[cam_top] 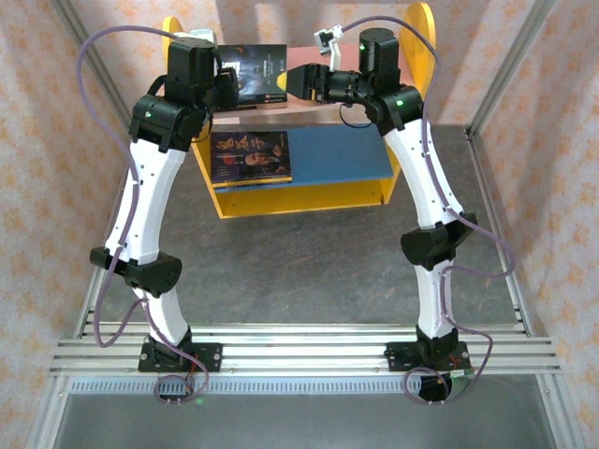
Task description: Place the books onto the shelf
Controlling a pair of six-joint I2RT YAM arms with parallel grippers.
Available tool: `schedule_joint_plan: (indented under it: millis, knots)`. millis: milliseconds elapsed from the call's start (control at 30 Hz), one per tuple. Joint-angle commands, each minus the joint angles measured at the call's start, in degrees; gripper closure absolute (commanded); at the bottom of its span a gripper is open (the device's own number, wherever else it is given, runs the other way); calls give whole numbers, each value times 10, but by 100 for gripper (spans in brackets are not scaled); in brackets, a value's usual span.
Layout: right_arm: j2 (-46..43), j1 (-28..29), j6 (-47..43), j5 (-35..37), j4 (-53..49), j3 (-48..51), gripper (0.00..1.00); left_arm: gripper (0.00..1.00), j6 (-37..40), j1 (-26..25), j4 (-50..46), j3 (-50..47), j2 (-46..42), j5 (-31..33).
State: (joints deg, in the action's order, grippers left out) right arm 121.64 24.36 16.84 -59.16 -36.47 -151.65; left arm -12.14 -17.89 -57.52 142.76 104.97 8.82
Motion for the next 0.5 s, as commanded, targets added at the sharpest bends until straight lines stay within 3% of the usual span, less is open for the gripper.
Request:
schedule_joint_plan:
  millis: [0, 467]
  knots:
    - [-10, 2, 6, 1, -26, 2, 34, 55, -22, -6, -46, -15, -4, -23]
    - [7, 7, 32, -12, 0, -22, 32, 56, -30, -34, -49, -13, -6, -15]
